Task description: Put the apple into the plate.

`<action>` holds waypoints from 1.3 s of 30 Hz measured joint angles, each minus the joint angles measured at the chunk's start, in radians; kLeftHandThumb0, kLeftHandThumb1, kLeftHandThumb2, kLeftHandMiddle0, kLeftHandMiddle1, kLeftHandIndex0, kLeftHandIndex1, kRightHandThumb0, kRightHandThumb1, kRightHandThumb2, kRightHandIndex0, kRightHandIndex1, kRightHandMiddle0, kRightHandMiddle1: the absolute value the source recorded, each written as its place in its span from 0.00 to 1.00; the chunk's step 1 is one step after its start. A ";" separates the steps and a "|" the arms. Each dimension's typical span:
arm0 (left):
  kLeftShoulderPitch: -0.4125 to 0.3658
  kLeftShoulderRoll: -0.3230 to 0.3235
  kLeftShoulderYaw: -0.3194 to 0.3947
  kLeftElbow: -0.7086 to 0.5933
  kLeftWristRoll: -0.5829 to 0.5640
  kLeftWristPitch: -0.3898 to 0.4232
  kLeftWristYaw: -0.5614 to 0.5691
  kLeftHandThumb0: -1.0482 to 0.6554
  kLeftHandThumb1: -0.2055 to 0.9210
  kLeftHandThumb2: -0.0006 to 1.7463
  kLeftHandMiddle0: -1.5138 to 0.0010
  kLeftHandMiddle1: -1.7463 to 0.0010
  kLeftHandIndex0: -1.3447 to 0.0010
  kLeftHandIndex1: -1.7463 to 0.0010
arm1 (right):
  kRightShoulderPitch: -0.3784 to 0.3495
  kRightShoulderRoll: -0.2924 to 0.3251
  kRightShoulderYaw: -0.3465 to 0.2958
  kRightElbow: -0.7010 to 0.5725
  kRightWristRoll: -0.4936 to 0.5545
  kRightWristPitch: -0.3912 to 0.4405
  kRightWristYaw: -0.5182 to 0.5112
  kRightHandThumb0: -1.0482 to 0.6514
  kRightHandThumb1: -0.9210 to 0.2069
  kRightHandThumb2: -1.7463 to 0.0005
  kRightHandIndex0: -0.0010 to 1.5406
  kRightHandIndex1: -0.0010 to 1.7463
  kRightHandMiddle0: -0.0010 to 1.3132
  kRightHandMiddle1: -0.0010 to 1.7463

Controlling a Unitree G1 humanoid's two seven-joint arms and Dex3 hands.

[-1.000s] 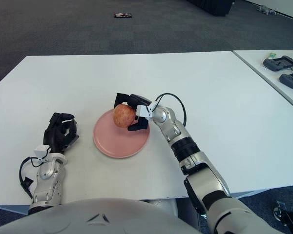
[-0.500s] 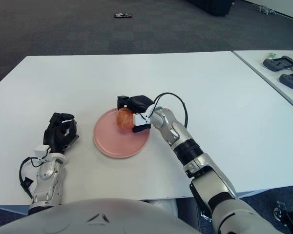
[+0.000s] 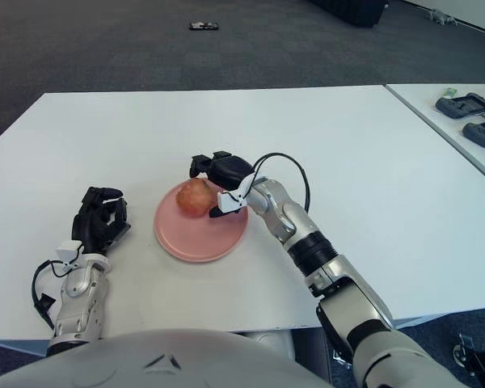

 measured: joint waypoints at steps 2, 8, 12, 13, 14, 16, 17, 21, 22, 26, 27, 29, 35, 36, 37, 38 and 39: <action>0.000 0.001 -0.001 0.001 0.003 0.000 0.000 0.39 0.76 0.52 0.45 0.00 0.73 0.00 | 0.001 -0.007 0.001 -0.004 -0.004 -0.008 -0.006 0.11 0.37 0.53 0.00 0.01 0.00 0.20; -0.004 0.003 -0.001 0.003 0.016 0.000 0.001 0.39 0.74 0.53 0.45 0.00 0.72 0.00 | 0.015 -0.020 -0.001 -0.019 0.005 -0.036 -0.015 0.07 0.34 0.58 0.00 0.00 0.00 0.07; -0.006 0.002 -0.001 0.004 0.021 0.000 0.001 0.39 0.74 0.53 0.45 0.00 0.72 0.00 | 0.035 -0.023 -0.015 -0.029 0.071 -0.069 0.000 0.03 0.29 0.63 0.00 0.00 0.00 0.02; -0.006 0.002 -0.001 0.004 0.021 0.000 0.001 0.39 0.74 0.53 0.45 0.00 0.72 0.00 | 0.038 -0.024 -0.018 -0.032 0.087 -0.078 0.006 0.02 0.28 0.64 0.00 0.00 0.00 0.01; -0.007 0.002 -0.001 0.005 0.022 0.000 0.001 0.39 0.74 0.53 0.45 0.00 0.72 0.00 | 0.041 -0.026 -0.020 -0.034 0.105 -0.087 0.013 0.01 0.27 0.66 0.00 0.00 0.00 0.01; -0.008 0.002 -0.001 0.006 0.021 0.000 0.001 0.39 0.74 0.53 0.45 0.00 0.72 0.00 | 0.044 -0.029 -0.030 -0.036 0.134 -0.103 0.024 0.01 0.25 0.68 0.00 0.00 0.00 0.00; -0.008 0.002 -0.001 0.006 0.021 0.000 0.001 0.39 0.74 0.53 0.45 0.00 0.72 0.00 | 0.046 -0.031 -0.036 -0.037 0.154 -0.110 0.029 0.01 0.25 0.69 0.00 0.00 0.00 0.00; -0.010 0.001 -0.001 0.006 0.022 0.000 0.001 0.39 0.74 0.53 0.45 0.00 0.72 0.00 | 0.063 -0.039 -0.072 -0.060 0.252 -0.130 0.067 0.02 0.26 0.71 0.00 0.00 0.00 0.00; -0.010 0.000 -0.001 0.006 0.021 0.001 0.002 0.39 0.74 0.53 0.45 0.00 0.72 0.00 | 0.068 -0.041 -0.082 -0.067 0.279 -0.131 0.080 0.02 0.26 0.71 0.00 0.00 0.00 0.00; -0.011 -0.002 0.000 0.005 0.022 0.005 0.003 0.39 0.74 0.54 0.45 0.00 0.72 0.00 | 0.086 -0.040 -0.122 -0.096 0.404 -0.125 0.143 0.04 0.27 0.71 0.00 0.00 0.00 0.00; -0.011 -0.002 0.000 0.004 0.022 0.007 0.003 0.39 0.74 0.54 0.45 0.00 0.72 0.00 | 0.092 -0.039 -0.133 -0.105 0.446 -0.120 0.161 0.04 0.26 0.71 0.00 0.00 0.00 0.00; -0.012 -0.001 0.000 0.002 0.023 0.010 0.005 0.38 0.74 0.54 0.45 0.00 0.72 0.00 | 0.109 -0.034 -0.162 -0.117 0.530 -0.116 0.191 0.04 0.26 0.70 0.00 0.00 0.00 0.00; -0.013 0.000 -0.001 0.002 0.024 0.014 0.008 0.38 0.74 0.54 0.44 0.00 0.72 0.00 | 0.151 -0.002 -0.234 -0.105 0.685 -0.146 0.214 0.01 0.18 0.70 0.00 0.00 0.00 0.00; -0.013 0.000 -0.001 0.002 0.024 0.014 0.008 0.38 0.74 0.54 0.44 0.00 0.72 0.00 | 0.156 0.004 -0.246 -0.095 0.700 -0.158 0.214 0.01 0.16 0.70 0.00 0.00 0.00 0.00; -0.013 0.000 -0.001 0.002 0.023 0.014 0.008 0.38 0.74 0.54 0.44 0.00 0.72 0.00 | 0.161 0.009 -0.254 -0.089 0.709 -0.165 0.212 0.00 0.14 0.70 0.00 0.00 0.00 0.00; -0.013 0.000 0.000 0.003 0.023 0.014 0.008 0.38 0.74 0.54 0.44 0.00 0.72 0.00 | 0.168 0.016 -0.264 -0.082 0.721 -0.165 0.208 0.00 0.12 0.70 0.00 0.00 0.00 0.00; -0.013 0.000 -0.001 0.002 0.023 0.014 0.008 0.38 0.74 0.54 0.44 0.00 0.72 0.00 | 0.175 0.027 -0.275 -0.076 0.734 -0.163 0.202 0.00 0.09 0.71 0.00 0.00 0.00 0.00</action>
